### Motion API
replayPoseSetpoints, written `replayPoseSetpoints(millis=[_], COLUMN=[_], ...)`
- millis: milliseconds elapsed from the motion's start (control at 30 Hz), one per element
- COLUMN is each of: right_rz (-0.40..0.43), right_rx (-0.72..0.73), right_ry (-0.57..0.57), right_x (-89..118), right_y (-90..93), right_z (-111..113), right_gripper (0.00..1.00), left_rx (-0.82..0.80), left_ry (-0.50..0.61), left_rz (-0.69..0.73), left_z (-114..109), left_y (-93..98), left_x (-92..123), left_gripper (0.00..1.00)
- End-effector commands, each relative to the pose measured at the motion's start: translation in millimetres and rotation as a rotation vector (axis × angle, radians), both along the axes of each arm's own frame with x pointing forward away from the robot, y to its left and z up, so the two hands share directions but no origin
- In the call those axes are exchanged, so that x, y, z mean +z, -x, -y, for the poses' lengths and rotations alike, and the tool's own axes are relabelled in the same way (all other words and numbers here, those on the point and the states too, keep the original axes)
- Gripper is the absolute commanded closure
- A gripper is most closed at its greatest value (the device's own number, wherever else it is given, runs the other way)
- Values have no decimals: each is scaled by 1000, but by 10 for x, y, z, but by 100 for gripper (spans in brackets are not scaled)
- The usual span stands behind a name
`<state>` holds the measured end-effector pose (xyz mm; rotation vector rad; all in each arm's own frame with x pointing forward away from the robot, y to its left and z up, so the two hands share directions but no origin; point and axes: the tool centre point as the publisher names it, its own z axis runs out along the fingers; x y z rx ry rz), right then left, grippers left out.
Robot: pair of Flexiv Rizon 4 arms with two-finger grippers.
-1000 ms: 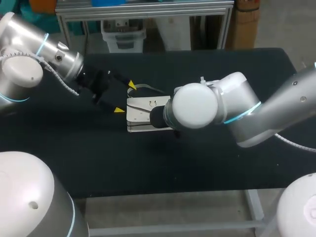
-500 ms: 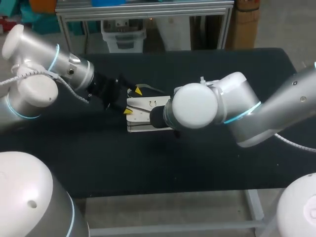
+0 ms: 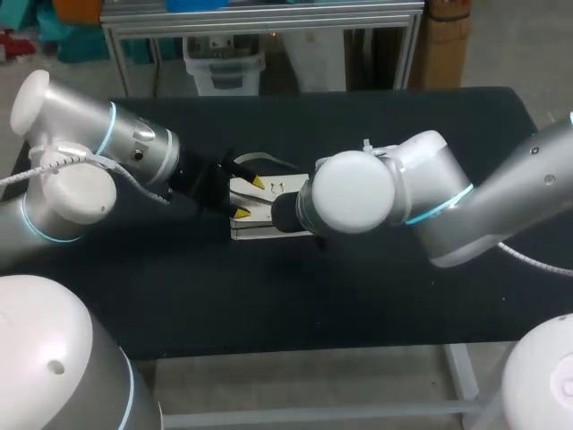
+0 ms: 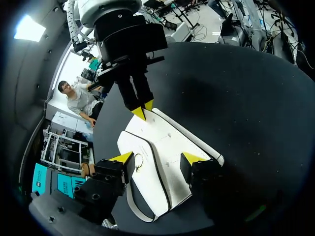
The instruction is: Pick up the bag, open it, inspect its contents, close it, and place it on the opposite side
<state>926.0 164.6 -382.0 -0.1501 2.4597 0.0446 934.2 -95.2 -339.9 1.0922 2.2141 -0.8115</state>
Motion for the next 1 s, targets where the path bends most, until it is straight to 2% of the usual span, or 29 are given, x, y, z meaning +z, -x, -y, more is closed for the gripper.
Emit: replayPoseSetpoints(millis=[33,200,400,467,567,633,700,833,1000], right_rz=[3,3,3,3,3,3,3,3,3], right_rx=[-1,-1,-1,-1,-1,-1,-1,-1,-1], right_ry=[1,1,1,1,1,1,1,1,1], right_x=[-31,-31,-31,-31,-31,-31,-31,-31,-31], right_y=[7,7,7,7,7,7,7,7,7], right_z=[-15,-15,-15,-15,-15,-15,-15,-15,-15], right_gripper=[100,100,100,100,100,100,100,100,100], left_rx=[3,13,80,94,138,162,190,212,203], left_ry=[0,-1,-18,-16,-3,15,28,66,131], left_rz=[17,68,174,167,173,168,155,125,41], left_z=[91,145,158,156,139,114,90,30,-70], left_y=[-52,-131,-221,-250,-295,-322,-350,-381,-427], left_x=[-98,-149,-245,-266,-283,-273,-257,-177,30], left_gripper=[36,42,39,40,54,74,100,100,100])
